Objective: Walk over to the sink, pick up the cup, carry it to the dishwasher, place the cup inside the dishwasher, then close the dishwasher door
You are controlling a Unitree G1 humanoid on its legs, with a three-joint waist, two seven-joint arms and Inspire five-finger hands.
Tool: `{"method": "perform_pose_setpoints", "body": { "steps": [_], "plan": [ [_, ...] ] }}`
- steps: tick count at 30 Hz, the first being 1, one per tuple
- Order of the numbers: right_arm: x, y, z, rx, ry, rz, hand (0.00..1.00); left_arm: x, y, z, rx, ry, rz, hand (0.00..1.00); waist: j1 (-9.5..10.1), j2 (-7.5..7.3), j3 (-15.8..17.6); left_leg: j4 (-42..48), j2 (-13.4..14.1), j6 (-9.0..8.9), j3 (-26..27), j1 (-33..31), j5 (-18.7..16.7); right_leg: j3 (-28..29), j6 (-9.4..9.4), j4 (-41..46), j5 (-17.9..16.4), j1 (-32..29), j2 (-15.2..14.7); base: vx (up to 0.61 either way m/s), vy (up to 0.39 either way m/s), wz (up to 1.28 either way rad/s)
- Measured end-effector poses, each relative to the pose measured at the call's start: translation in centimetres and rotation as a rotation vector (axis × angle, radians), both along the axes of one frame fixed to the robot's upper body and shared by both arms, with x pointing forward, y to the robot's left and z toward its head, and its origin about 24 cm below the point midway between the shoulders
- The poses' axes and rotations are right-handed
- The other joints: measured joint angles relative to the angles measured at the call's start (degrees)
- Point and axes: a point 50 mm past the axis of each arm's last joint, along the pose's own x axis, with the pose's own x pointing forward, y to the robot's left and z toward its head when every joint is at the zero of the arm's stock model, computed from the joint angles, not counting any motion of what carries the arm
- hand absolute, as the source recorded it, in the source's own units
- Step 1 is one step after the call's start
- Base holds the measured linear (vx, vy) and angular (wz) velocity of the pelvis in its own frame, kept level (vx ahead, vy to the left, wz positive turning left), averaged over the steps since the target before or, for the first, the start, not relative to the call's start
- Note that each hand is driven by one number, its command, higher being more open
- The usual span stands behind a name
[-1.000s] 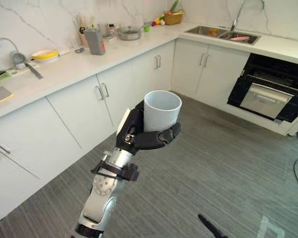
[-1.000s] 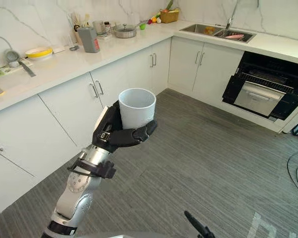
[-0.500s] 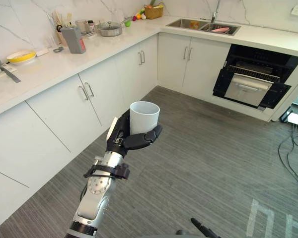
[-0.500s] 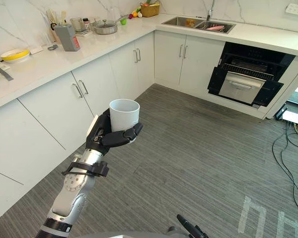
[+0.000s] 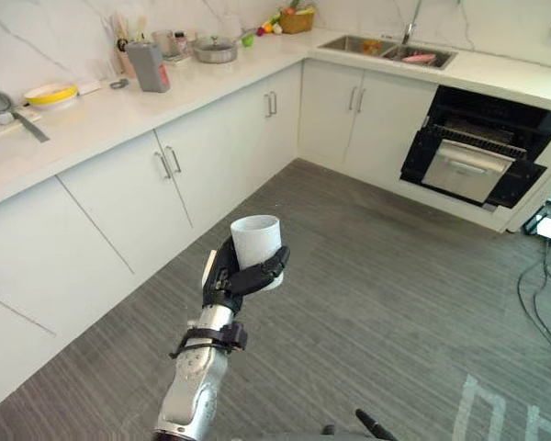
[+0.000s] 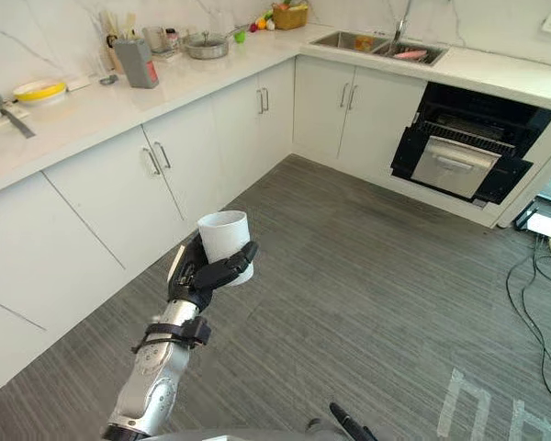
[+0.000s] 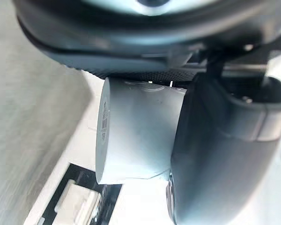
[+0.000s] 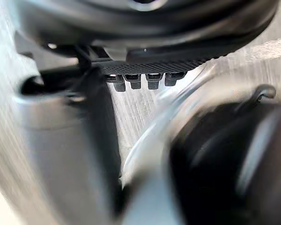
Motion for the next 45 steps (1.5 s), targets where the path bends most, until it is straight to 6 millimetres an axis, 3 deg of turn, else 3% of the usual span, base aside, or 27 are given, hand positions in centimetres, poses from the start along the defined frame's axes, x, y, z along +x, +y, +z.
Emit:
{"method": "perform_pose_setpoints", "body": {
  "steps": [2, 3, 5, 6, 7, 9, 10, 12, 13, 17, 19, 20, 21, 23, 25, 27, 30, 32, 33, 34, 36, 37, 38, 39, 41, 43, 45],
  "plan": [
    [-0.4, -0.2, 0.1, -0.029, -0.014, -0.048, 1.0, -0.5, 0.0, -1.3, 0.013, 0.09, -0.017, 0.0, -0.38, -1.62, 0.09, 2.76, -2.31, -0.16, -2.16, 0.9, -2.58, 2.11, -0.1, 10.4, 4.01, -2.89, -3.73, 0.02, -0.018, 0.62],
    [-0.2, 0.2, 0.1, -0.035, -0.023, -0.044, 1.0, -0.8, -0.2, -1.9, 0.023, 0.121, -0.032, 0.0, -1.08, -1.85, -0.06, 0.44, -3.9, -0.15, -4.37, 1.54, -2.37, 4.53, -0.69, 12.58, 10.49, -5.15, -2.99, 0.11, 0.023, 0.91],
    [0.8, -0.5, 0.7, -0.099, -0.094, -0.011, 1.0, -1.1, -0.6, -2.1, -0.013, 0.132, -0.024, 0.0, -2.45, 0.15, 0.28, 1.86, -3.2, 0.5, -5.16, 1.55, -2.34, 5.58, 0.62, 14.56, 16.84, -8.76, -0.84, 0.28, 0.054, 0.83],
    [1.8, -0.3, 1.0, -0.114, -0.135, 0.0, 1.0, -1.0, -0.2, -1.9, -0.016, 0.124, -0.013, 0.0, -1.92, 0.84, 1.21, -1.54, -2.18, 0.71, -5.95, 3.79, -2.34, 5.42, 2.97, 10.59, 5.53, -8.54, 2.34, 0.29, 0.012, 0.32],
    [2.3, 0.0, 1.2, -0.116, -0.152, 0.016, 1.0, -1.0, 0.1, -2.0, -0.01, 0.126, -0.005, 0.0, -1.45, 1.7, 1.16, -2.89, -1.7, 0.23, -6.06, 4.45, -2.31, 4.36, 3.58, 5.65, 3.34, -8.33, 3.96, 0.23, -0.076, -0.08],
    [3.2, 0.6, 1.5, -0.11, -0.193, 0.058, 1.0, -0.7, 0.4, -1.7, 0.011, 0.115, -0.011, 0.0, -1.18, 1.74, 1.25, -4.59, 0.06, -0.2, -6.33, 5.15, -2.52, 0.67, 5.28, -13.94, 2.16, -7.71, 8.15, 0.2, -0.13, 0.06],
    [3.8, 0.7, 1.7, -0.118, -0.209, 0.071, 1.0, -0.3, 0.0, -1.4, 0.012, 0.099, -0.028, 0.0, -1.05, 0.74, 1.2, -6.75, -0.08, -0.91, -6.91, 6.23, -2.19, -0.21, 8.63, -27.74, 6.12, -7.46, 9.24, 0.32, -0.19, 0.36],
    [4.4, 0.2, 2.0, -0.147, -0.217, 0.091, 1.0, -0.1, -0.7, -1.2, 0.004, 0.1, -0.058, 0.0, -1.21, 0.5, 1.26, -8.96, -0.19, -2.57, -7.9, 9.89, -3.19, -1.91, 5.24, -33.56, 16.05, -5.9, 9.2, 0.44, -0.198, 0.31],
    [5.3, -0.8, 2.7, -0.185, -0.251, 0.096, 1.0, -0.3, -1.8, -1.0, -0.026, 0.106, -0.082, 0.0, -1.12, 4.07, 0.52, -10.58, 2.67, -3.92, -7.6, 13.1, -3.22, -2.84, 1.08, -28.29, 12.22, -6.03, 11.36, 0.46, -0.142, 0.08],
    [8.0, -0.2, 4.8, -0.206, -0.405, 0.089, 1.0, -0.9, -2.2, 0.0, -0.066, 0.06, -0.092, 0.0, -1.26, 5.01, -0.4, 6.57, 5.27, -5.54, -8.31, 8.35, 0.85, -4.44, -0.15, -24.13, 5.05, -3.45, 12.23, 0.46, -0.211, 0.04],
    [8.9, -0.1, 6.0, -0.233, -0.473, 0.092, 1.0, -1.3, -2.1, 0.3, -0.091, 0.034, -0.07, 0.0, -0.67, 5.12, -0.36, 23.46, 8.11, -7.95, -8.86, 2.0, 10.72, -4.29, -0.76, -24.53, 1.37, 0.99, 13.75, 0.44, -0.199, -0.06],
    [9.4, -0.2, 6.7, -0.251, -0.516, 0.094, 1.0, -1.9, -1.6, 0.0, -0.108, 0.028, -0.032, 0.0, -0.26, 5.05, -0.5, 32.96, 10.68, -8.86, -8.26, -1.95, 23.7, -3.18, -1.52, -26.51, -0.62, 5.11, 15.24, 0.51, -0.15, -0.3],
    [9.7, -0.4, 7.4, -0.281, -0.561, 0.085, 1.0, -2.4, -1.1, 0.0, -0.12, 0.03, 0.001, 0.0, 0.62, 5.67, -0.84, 42.23, 13.55, -7.1, -7.9, -7.13, 25.54, -2.55, -2.14, -28.71, -1.58, 8.76, 17.1, 0.52, -0.122, -0.34],
    [10.7, -0.9, 8.4, -0.316, -0.626, 0.063, 1.0, -2.5, -0.6, 0.2, -0.125, 0.017, 0.031, 0.0, 1.07, 5.5, -0.74, 49.96, 15.04, -2.49, -7.49, -15.38, 18.21, -1.42, -3.03, -31.16, -3.41, 13.76, 18.33, 0.54, -0.082, -0.4],
    [12.3, -1.1, 9.4, -0.315, -0.699, 0.032, 1.0, -2.5, -0.1, 0.1, -0.119, 0.014, 0.045, 0.0, 2.43, 5.05, -0.65, 43.13, 13.94, -2.33, -4.94, -20.81, 11.63, 0.89, -2.2, -35.04, -3.23, 18.35, 18.14, 0.58, -0.044, -0.73],
    [14.8, -0.9, 10.8, -0.312, -0.785, 0.015, 1.0, -2.5, 0.2, 0.3, -0.105, 0.001, 0.033, 0.0, 3.71, 4.47, -0.43, 15.79, 8.95, -4.17, -2.96, -22.37, 9.58, 3.23, -0.3, -37.58, -2.83, 22.96, 15.8, 0.68, 0.059, -0.81],
    [16.5, -1.1, 12.8, -0.347, -0.877, 0.005, 1.0, -2.6, -0.3, 1.4, -0.088, -0.057, -0.006, 0.0, 4.28, 5.97, -1.13, -11.64, 5.76, -10.19, -4.94, -23.54, 17.8, 7.93, 2.4, -42.15, -5.29, 28.13, 14.9, 0.6, 0.206, -0.71],
    [16.9, -0.7, 12.8, -0.338, -0.871, 0.001, 1.0, -2.3, 0.0, 1.8, -0.069, -0.078, -0.015, 0.0, 4.88, 4.68, -1.49, -5.22, 4.66, -6.55, -5.44, -23.23, 24.35, 10.56, 3.13, -42.23, -6.72, 31.48, 12.59, 0.62, 0.309, -0.78],
    [17.1, -0.6, 12.9, -0.338, -0.876, 0.004, 1.0, -2.2, 0.4, 1.9, -0.062, -0.084, 0.0, 0.0, 4.41, 3.46, -2.0, -1.22, 3.13, -2.25, -5.04, -23.52, 22.1, 11.66, 3.08, -39.92, -6.64, 31.31, 10.48, 0.76, 0.373, -0.46],
    [17.3, -0.7, 13.1, -0.345, -0.879, -0.002, 1.0, -2.0, 0.7, 2.1, -0.058, -0.093, 0.011, 0.0, 3.61, 2.64, -2.15, 1.8, 2.0, -0.77, -4.41, -23.63, 19.09, 11.8, 2.93, -37.08, -6.42, 30.94, 8.85, 0.62, 0.305, -0.25],
    [17.5, -1.1, 13.3, -0.364, -0.873, -0.015, 1.0, -1.7, 1.1, 2.3, -0.047, -0.106, 0.022, 0.0, 3.17, 1.71, -2.59, 5.05, 0.59, 0.5, -2.27, -22.36, 15.2, 12.03, 4.48, -29.68, -5.42, 28.92, 6.09, 0.59, 0.255, -0.33],
    [17.8, -1.3, 13.6, -0.374, -0.868, -0.041, 1.0, -1.5, 1.5, 2.7, -0.016, -0.128, 0.034, 0.0, 3.5, 0.36, -2.2, 4.77, -1.43, 1.2, 0.72, -17.65, 12.28, 10.86, 8.57, -18.03, -1.68, 25.24, 2.25, 0.63, 0.25, -0.63],
    [17.8, -1.3, 13.8, -0.377, -0.868, -0.064, 1.0, -1.2, 1.7, 3.0, 0.011, -0.143, 0.035, 0.0, 3.37, -0.21, -1.93, 3.38, -2.73, 1.56, 2.09, -14.51, 11.16, 9.79, 9.89, -8.98, 3.69, 21.65, -0.36, 0.69, 0.27, -0.68],
    [17.8, -1.4, 13.9, -0.378, -0.868, -0.082, 1.0, -0.9, 1.8, 3.3, 0.034, -0.16, 0.034, 0.0, 3.1, -0.53, -1.69, 1.47, -3.67, 2.2, 2.94, -11.08, 10.17, 8.7, 8.57, 0.0, 8.39, 17.73, -3.35, 0.48, 0.177, -0.42],
    [17.1, -1.1, 13.9, -0.391, -0.853, -0.082, 1.0, -0.7, 1.8, 3.6, 0.088, -0.175, 0.048, 0.0, 1.24, 0.06, -1.32, -2.4, -3.61, 2.11, 3.56, -3.06, 9.29, 2.9, 2.51, 16.53, 4.64, 9.72, -6.55, 0.47, 0.147, -0.33],
    [16.2, -1.0, 14.0, -0.403, -0.854, -0.086, 1.0, -0.6, 1.7, 3.9, 0.111, -0.194, 0.047, 0.0, 0.19, 0.64, -1.01, -6.51, -2.4, 1.26, 4.25, 2.69, 8.77, 0.03, 1.76, 18.08, 2.6, 5.59, -5.31, 0.3, 0.054, -0.37],
    [15.1, -1.5, 15.3, -0.433, -0.898, -0.133, 1.0, 0.1, 1.8, 5.0, 0.141, -0.259, 0.036, 0.0, -1.08, 0.29, -0.5, -9.28, -0.77, 0.16, 5.95, 7.0, 6.27, -1.59, 3.09, 8.11, -0.42, -3.18, -0.1, 0.36, -0.035, -0.46]
  ]
}}
